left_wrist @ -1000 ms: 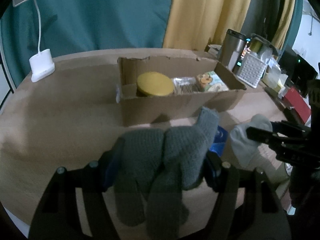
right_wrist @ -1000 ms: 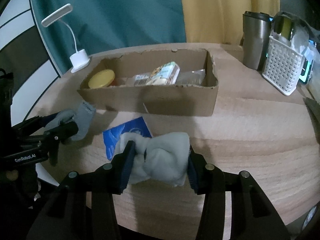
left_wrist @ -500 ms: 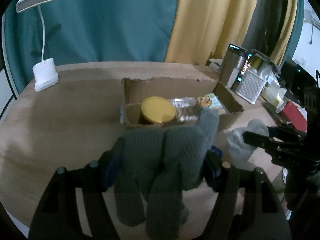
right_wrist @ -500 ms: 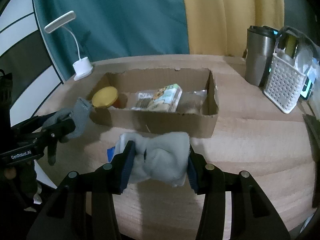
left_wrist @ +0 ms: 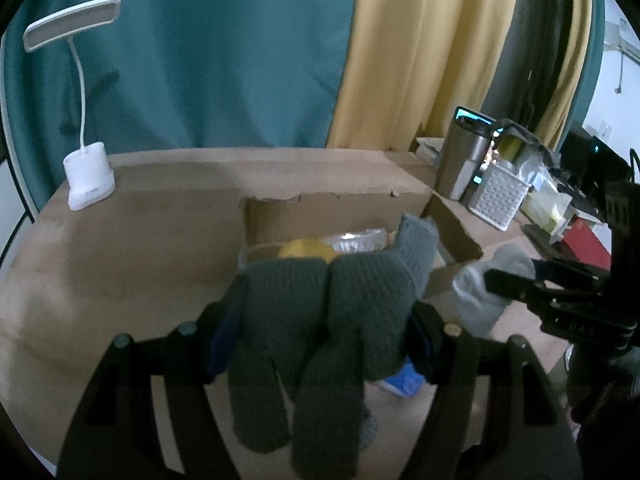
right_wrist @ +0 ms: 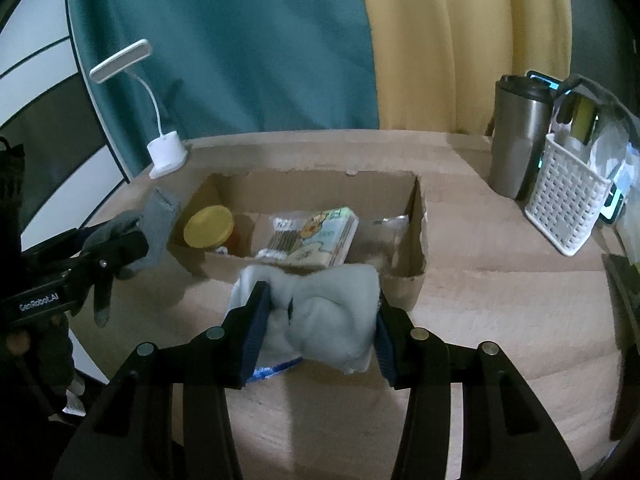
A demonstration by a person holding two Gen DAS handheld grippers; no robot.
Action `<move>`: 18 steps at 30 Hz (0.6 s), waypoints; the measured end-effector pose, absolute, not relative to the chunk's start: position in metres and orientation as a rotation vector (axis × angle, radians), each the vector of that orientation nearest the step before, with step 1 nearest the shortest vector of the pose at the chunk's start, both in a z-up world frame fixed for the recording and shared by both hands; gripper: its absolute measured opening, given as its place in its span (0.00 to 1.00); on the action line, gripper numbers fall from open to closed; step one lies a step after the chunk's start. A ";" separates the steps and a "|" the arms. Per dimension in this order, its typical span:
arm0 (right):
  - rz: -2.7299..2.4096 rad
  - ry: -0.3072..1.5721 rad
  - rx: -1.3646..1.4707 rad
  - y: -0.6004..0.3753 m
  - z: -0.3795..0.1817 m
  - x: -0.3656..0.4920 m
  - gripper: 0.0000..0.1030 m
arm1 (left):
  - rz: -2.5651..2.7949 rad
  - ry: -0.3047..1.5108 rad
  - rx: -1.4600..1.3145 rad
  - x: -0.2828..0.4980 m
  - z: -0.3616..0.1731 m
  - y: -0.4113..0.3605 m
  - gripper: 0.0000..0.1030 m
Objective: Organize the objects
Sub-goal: 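Carry the gloves with left gripper over the box while right carries the white cloth over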
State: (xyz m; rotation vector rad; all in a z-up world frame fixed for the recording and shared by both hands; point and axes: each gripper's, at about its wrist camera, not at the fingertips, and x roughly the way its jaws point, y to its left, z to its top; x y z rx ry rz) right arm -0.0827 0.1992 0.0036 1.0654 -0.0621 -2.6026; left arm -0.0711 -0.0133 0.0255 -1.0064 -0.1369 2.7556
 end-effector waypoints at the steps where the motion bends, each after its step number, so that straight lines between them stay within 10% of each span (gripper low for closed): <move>1: -2.605 -0.063 1.062 0.200 0.005 -0.083 0.48 | 2.757 -0.137 -1.003 -0.073 0.027 -0.013 0.69; 18: -2.619 -0.078 1.039 0.208 0.013 -0.101 0.48 | 2.756 -0.131 -0.990 -0.093 0.036 -0.009 0.69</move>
